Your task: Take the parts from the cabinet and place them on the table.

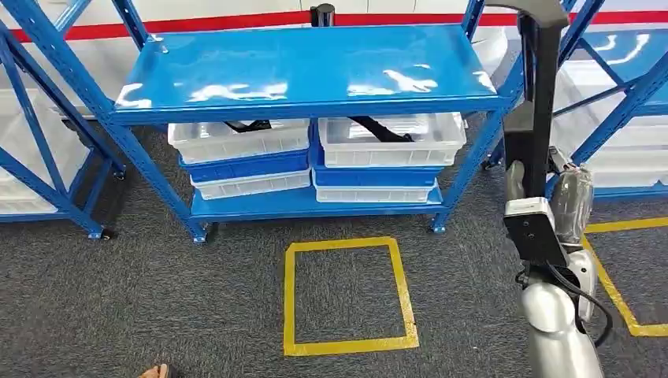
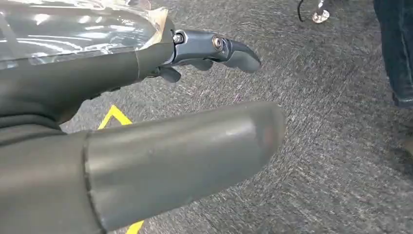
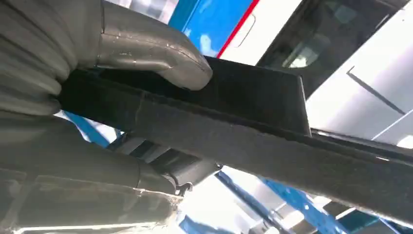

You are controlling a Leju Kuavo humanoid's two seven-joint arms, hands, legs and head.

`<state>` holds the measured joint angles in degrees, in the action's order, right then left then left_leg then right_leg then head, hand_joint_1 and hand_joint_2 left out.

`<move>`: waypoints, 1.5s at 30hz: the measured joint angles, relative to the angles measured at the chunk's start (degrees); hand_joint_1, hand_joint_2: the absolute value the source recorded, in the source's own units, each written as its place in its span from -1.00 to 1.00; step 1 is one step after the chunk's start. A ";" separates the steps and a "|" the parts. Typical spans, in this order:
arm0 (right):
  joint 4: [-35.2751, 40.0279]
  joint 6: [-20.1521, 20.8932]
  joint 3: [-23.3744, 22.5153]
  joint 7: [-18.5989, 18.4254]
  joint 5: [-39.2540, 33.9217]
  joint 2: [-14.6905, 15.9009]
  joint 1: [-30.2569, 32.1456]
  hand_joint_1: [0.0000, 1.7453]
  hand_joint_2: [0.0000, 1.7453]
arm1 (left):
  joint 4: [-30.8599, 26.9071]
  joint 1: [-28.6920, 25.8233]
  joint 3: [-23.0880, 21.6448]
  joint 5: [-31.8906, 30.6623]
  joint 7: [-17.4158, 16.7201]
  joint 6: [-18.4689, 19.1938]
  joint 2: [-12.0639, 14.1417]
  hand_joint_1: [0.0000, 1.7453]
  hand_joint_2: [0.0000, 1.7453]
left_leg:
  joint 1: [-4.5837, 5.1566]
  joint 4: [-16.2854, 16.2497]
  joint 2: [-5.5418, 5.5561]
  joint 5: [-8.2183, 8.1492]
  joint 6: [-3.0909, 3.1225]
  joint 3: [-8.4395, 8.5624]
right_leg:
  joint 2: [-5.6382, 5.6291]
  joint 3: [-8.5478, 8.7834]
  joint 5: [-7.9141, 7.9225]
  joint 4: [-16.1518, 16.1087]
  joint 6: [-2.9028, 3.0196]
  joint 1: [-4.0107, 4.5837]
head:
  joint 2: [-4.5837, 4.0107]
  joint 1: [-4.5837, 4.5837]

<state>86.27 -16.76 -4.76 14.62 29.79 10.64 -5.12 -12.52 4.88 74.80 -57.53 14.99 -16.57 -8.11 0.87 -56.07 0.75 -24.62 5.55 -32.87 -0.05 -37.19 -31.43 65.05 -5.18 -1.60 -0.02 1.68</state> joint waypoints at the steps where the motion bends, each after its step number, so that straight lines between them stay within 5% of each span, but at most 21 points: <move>1: 0.28 0.20 -0.39 0.00 0.00 0.00 0.26 0.74 1.00 | 0.00 0.00 -0.04 -0.04 0.18 0.02 -0.11 -1.00 -1.00 | -0.03 -0.06 -0.14 0.40 -0.31 -0.63 | 0.02 -0.82 -2.27 4.00 -0.02 -0.11 | 0.00 0.15; 4: 1.09 0.48 -1.53 0.28 -0.02 -0.06 1.65 0.74 1.00 | 0.00 0.01 -0.11 -0.17 0.44 0.44 -0.24 -1.00 -1.00 | -0.33 -0.47 -0.50 2.03 -1.12 -3.00 | 0.03 0.07 -2.43 9.54 -2.10 -0.32 | 0.00 0.11; 7: 2.12 0.50 -2.39 0.55 -0.07 -0.11 2.04 0.74 1.00 | -0.04 0.05 -0.13 -0.26 0.53 0.55 -0.15 -1.00 -1.00 | -1.06 -1.90 -0.65 3.62 -2.49 -6.11 | 0.00 8.65 2.05 -1.77 -4.59 -0.79 | 0.00 0.15; 8: 2.32 0.52 -2.47 0.55 -0.07 -0.20 2.00 0.74 1.00 | -0.18 0.12 -0.18 -0.37 0.59 0.55 0.02 -1.00 -1.00 | -0.84 -2.30 -0.60 4.10 -3.01 -6.90 | -0.11 11.60 -0.89 -6.45 -3.92 -0.21 | 0.02 0.26; 9: 2.84 0.52 -2.71 0.61 -0.07 -0.19 2.51 0.74 1.00 | -0.17 0.15 -0.31 -0.55 0.64 0.55 -0.07 -1.00 -1.00 | -0.74 -2.37 -0.59 4.71 -3.25 -6.97 | -0.20 11.86 -1.27 -7.88 -1.88 0.10 | 0.02 0.00; 12: 3.52 0.55 -3.04 0.74 -0.11 -0.46 3.33 0.74 1.00 | -0.17 -0.11 -0.59 -0.76 0.72 0.57 -0.04 -1.00 -1.00 | -0.79 -1.62 -0.38 6.96 -3.91 -7.26 | 0.16 9.90 -0.01 -7.39 0.34 0.21 | 0.00 0.02; 13: 3.72 0.55 -3.22 0.85 -0.15 -0.59 3.60 0.74 1.00 | -0.17 -0.20 -0.68 -0.90 0.77 0.59 0.00 -1.00 -1.00 | -1.09 -2.12 -0.44 5.54 -4.24 -8.10 | 0.39 9.06 0.87 -7.39 1.79 -0.25 | 0.02 -0.07; 15: 4.59 0.66 -3.59 0.85 -0.18 -0.79 4.31 0.74 1.00 | -0.17 -0.25 -0.81 -0.94 0.81 0.63 0.02 -1.00 -1.00 | -1.10 -7.43 -0.55 -3.20 -4.88 -8.93 | 0.52 7.09 2.52 -7.41 3.64 -0.08 | 0.02 -0.24; 17: 5.27 0.68 -3.94 0.90 -0.37 -0.89 4.82 0.74 1.00 | -0.17 -0.21 -0.96 -1.03 0.92 0.74 0.09 -1.00 -1.00 | -1.14 -15.87 -0.58 -9.15 -5.17 -9.67 | 0.58 5.49 4.31 -7.30 3.82 -0.03 | 0.02 -0.37; 19: 5.77 0.66 -4.24 0.94 -0.39 -0.98 5.59 0.74 1.00 | -0.17 -0.16 -1.07 -1.03 0.94 0.90 0.07 -1.00 -1.00 | -1.21 -21.02 -0.57 -7.62 -5.05 -8.74 | 0.59 3.18 6.11 -7.17 3.64 0.06 | 0.02 -0.35; 22: 6.49 0.66 -4.46 0.96 -0.39 -1.11 6.32 0.74 1.00 | -0.17 -0.05 -1.09 -1.03 0.94 0.88 0.09 -1.00 -1.00 | -1.32 -12.08 -0.55 -3.20 -4.43 0.69 | 0.53 0.20 8.63 -7.17 3.02 0.08 | 0.00 -0.39; 24: 7.21 0.66 -4.88 1.01 -0.39 -1.14 6.50 0.74 1.00 | -0.20 0.31 -1.12 -1.03 0.96 0.88 0.11 -1.00 -1.00 | -0.88 0.51 -0.24 -8.42 -4.00 9.31 | 0.66 -0.27 9.76 -7.10 2.14 0.30 | 0.00 -0.31; 28: 7.43 0.70 -5.12 1.05 -0.39 -1.29 6.98 0.74 1.00 | -0.17 0.18 -1.23 -0.98 0.92 0.79 0.11 -1.00 -1.00 | -0.56 0.90 -0.45 -5.66 -1.99 6.89 | 0.85 -0.54 12.41 -8.56 0.32 0.21 | 0.00 -0.39; 31: 7.43 0.96 -5.16 1.11 -0.22 -1.31 7.02 0.74 1.00 | -0.20 0.10 -1.20 -0.92 1.27 0.53 0.11 -1.00 -1.00 | -0.15 0.87 -0.79 -3.42 -1.01 3.82 | 0.45 -3.18 2.76 -0.88 2.45 0.16 | 0.00 -0.35; 33: 7.43 1.22 -5.16 1.11 -0.02 -1.33 7.05 0.74 1.00 | -0.20 0.10 -1.20 -0.72 1.62 0.53 0.09 -1.00 -1.00 | 0.19 0.78 -0.94 -1.69 -0.82 1.81 | 0.37 -3.96 -0.14 7.72 1.99 0.31 | 0.00 -0.31; 36: 7.35 1.86 -5.07 1.11 0.04 -1.38 6.89 0.74 1.00 | -0.20 0.10 -1.18 -0.37 1.66 0.42 0.02 -1.00 -1.00 | 0.43 0.18 -1.03 0.44 -0.94 -1.05 | 0.30 -0.31 5.76 8.84 -0.17 0.54 | 0.00 -0.33; 37: 7.35 1.90 -4.99 1.14 0.04 -1.40 6.76 0.74 1.00 | -0.20 0.10 -1.18 0.02 1.66 0.44 -0.02 -1.00 -1.00 | 0.44 -0.22 -0.98 0.95 -1.05 -1.99 | 0.30 3.39 6.49 4.29 0.05 0.72 | 0.00 -0.28; 39: 7.35 2.01 -4.79 1.31 0.04 -1.42 6.08 0.74 1.00 | -0.20 0.12 -1.12 0.53 1.66 0.50 -0.31 -1.00 -1.00 | 0.75 -0.95 -0.85 1.73 -1.49 -2.80 | 0.33 12.35 1.27 -8.50 2.37 1.52 | 0.00 -0.20; 42: 7.37 1.99 -4.62 1.70 0.04 -1.68 5.68 0.74 1.00 | -0.20 0.10 -1.01 0.79 1.73 0.50 -0.42 -1.00 -1.00 | 0.49 -0.83 -0.93 3.01 -2.38 -3.11 | 0.36 12.39 0.29 -10.57 3.38 1.90 | 0.00 -0.20; 43: 7.37 1.97 -4.59 1.70 0.04 -1.96 5.79 0.74 1.00 | -0.22 0.04 -0.90 1.09 1.75 0.50 -0.41 -1.00 -1.00 | 0.55 -1.01 -0.87 3.24 -2.74 -3.32 | 0.39 12.16 1.12 -11.08 4.13 0.44 | 0.00 -0.18; 45: 7.74 1.88 -4.59 1.73 0.04 -2.45 5.85 0.74 1.00 | -0.26 -0.10 -0.85 1.14 1.79 0.50 -0.61 -1.00 -1.00 | 0.05 -4.47 -0.58 -1.71 -3.75 -4.69 | 0.72 11.44 1.96 -10.99 4.91 0.46 | 0.00 -0.44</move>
<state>94.01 -14.89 -9.35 16.35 29.83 8.19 0.72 -12.79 4.78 73.94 -56.39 16.79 -16.06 -8.72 0.92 -60.54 0.17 -26.33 1.80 -37.56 0.67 -25.75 -29.47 54.05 -0.27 -1.14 -0.02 1.24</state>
